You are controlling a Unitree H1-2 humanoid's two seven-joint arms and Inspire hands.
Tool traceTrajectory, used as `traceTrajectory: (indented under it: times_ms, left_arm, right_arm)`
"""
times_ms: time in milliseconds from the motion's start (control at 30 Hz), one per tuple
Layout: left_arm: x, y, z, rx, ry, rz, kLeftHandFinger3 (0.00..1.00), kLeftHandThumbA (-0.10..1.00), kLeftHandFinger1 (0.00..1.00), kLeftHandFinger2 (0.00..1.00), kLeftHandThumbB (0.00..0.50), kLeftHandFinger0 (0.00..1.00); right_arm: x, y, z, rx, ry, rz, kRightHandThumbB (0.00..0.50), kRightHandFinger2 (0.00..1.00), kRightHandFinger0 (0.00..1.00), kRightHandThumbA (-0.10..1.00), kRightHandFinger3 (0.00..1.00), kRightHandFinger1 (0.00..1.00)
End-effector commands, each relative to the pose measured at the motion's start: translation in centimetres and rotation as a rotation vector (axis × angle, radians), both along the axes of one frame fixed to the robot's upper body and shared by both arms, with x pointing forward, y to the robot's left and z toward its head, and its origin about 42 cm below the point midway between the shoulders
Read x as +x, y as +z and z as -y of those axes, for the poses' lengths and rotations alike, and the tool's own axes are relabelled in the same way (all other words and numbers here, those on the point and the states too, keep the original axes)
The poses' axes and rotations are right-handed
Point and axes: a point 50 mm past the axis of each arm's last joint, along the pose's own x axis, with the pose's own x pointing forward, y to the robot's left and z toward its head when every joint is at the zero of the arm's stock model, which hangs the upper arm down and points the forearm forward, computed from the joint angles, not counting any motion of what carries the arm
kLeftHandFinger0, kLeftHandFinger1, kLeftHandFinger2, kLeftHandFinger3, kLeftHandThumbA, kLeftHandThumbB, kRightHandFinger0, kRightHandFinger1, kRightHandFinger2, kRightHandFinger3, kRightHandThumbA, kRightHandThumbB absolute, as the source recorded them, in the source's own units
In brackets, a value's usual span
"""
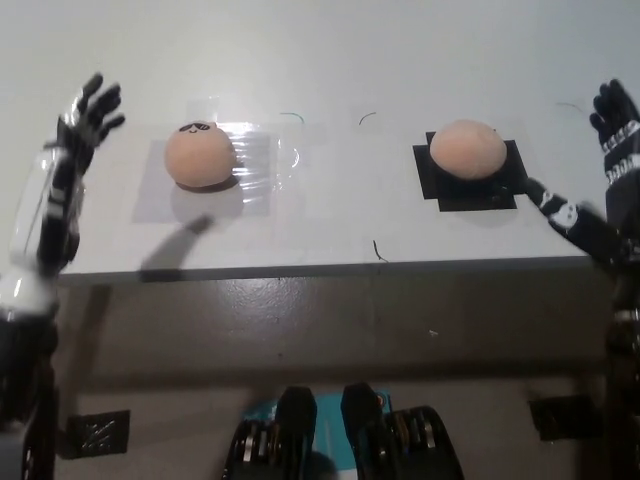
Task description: Use both hands to push two dumpling toys together to the middle
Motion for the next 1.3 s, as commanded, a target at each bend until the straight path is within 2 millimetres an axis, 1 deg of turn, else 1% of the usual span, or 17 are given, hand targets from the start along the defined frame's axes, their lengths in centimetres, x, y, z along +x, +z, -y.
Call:
traceTrajectory:
  times_ms: [0,133,167,367,400,533,600,633,733,767,800,833,867,1000,1133,1200,1267]
  left_arm:
    - [3.0,2.2,-0.7,-0.064,0.023,-0.012,1.00,1.00,1.00,1.00,0.366,1.00]
    - [5.3,2.1,0.1,-0.089,0.022,-0.056,1.00,1.00,1.00,1.00,0.350,1.00]
    - [6.0,2.1,0.5,-0.108,0.012,-0.065,1.00,1.00,1.00,1.00,0.347,1.00]
    - [8.6,2.5,1.8,-0.084,-0.005,-0.108,1.00,1.00,1.00,1.00,0.347,1.00]
    - [9.1,2.4,1.9,-0.074,-0.002,-0.122,1.00,1.00,1.00,1.00,0.345,1.00]
    - [10.3,2.5,2.3,-0.100,-0.011,-0.155,1.00,1.00,1.00,1.00,0.342,1.00]
    - [10.7,2.4,2.5,-0.097,-0.008,-0.169,1.00,1.00,1.00,1.00,0.344,1.00]
    - [10.9,2.2,2.6,-0.093,-0.008,-0.179,1.00,1.00,1.00,1.00,0.336,1.00]
    - [11.5,1.9,2.8,-0.072,0.001,-0.188,1.00,1.00,1.00,1.00,0.301,1.00]
    - [11.6,1.8,2.7,-0.069,0.002,-0.192,1.00,1.00,1.00,1.00,0.303,1.00]
    - [11.7,1.7,2.6,-0.067,0.003,-0.194,1.00,1.00,1.00,1.00,0.313,1.00]
    - [11.9,1.7,2.4,-0.061,0.006,-0.201,1.00,1.00,1.00,1.00,0.347,1.00]
    - [12.1,1.9,1.9,-0.052,0.013,-0.207,1.00,1.00,1.00,1.00,0.374,1.00]
    - [12.8,2.9,0.6,-0.019,0.060,-0.195,1.00,1.00,1.00,1.00,0.365,1.00]
    - [13.9,3.9,-1.2,0.062,0.122,-0.198,1.00,1.00,1.00,1.00,0.352,1.00]
    - [14.3,4.0,-1.7,0.084,0.131,-0.202,1.00,1.00,1.00,1.00,0.369,1.00]
    - [15.0,3.8,-2.4,0.124,0.158,-0.220,1.00,1.00,1.00,1.00,0.363,1.00]
  right_arm:
    - [2.7,1.7,0.8,0.113,-0.002,-0.002,0.228,1.00,1.00,1.00,1.00,1.00]
    - [4.3,1.1,1.0,0.189,-0.015,-0.045,0.209,1.00,1.00,1.00,1.00,1.00]
    - [4.9,1.0,1.1,0.204,-0.013,-0.055,0.180,1.00,1.00,1.00,1.00,1.00]
    - [7.4,0.4,1.5,0.252,-0.007,-0.112,0.181,1.00,1.00,1.00,1.00,1.00]
    - [8.0,0.1,1.4,0.253,-0.003,-0.124,0.162,1.00,1.00,1.00,1.00,1.00]
    - [9.5,0.0,1.0,0.279,-0.001,-0.150,0.169,1.00,1.00,1.00,1.00,1.00]
    - [10.3,0.1,0.8,0.280,0.003,-0.167,0.157,1.00,1.00,1.00,1.00,1.00]
    - [10.6,0.1,0.6,0.286,0.005,-0.175,0.169,1.00,1.00,1.00,1.00,1.00]
    - [11.5,0.0,0.4,0.303,0.005,-0.207,0.160,1.00,1.00,1.00,1.00,1.00]
    - [11.7,-0.1,0.4,0.302,0.007,-0.210,0.149,1.00,1.00,1.00,1.00,1.00]
    - [11.7,-0.1,0.3,0.301,0.008,-0.211,0.158,1.00,1.00,1.00,1.00,1.00]
    - [11.8,0.0,0.2,0.300,0.008,-0.212,0.178,1.00,1.00,1.00,1.00,1.00]
    - [11.9,0.0,0.0,0.301,0.011,-0.212,0.177,1.00,1.00,1.00,1.00,1.00]
    - [11.8,0.2,-0.2,0.304,0.015,-0.211,0.186,1.00,1.00,1.00,1.00,1.00]
    - [11.7,-0.3,-0.1,0.295,0.009,-0.214,0.169,1.00,1.00,1.00,1.00,1.00]
    - [11.7,-0.5,-0.2,0.301,0.008,-0.215,0.169,1.00,1.00,1.00,1.00,1.00]
    - [11.4,-0.7,-0.3,0.300,0.007,-0.213,0.174,1.00,1.00,1.00,1.00,1.00]
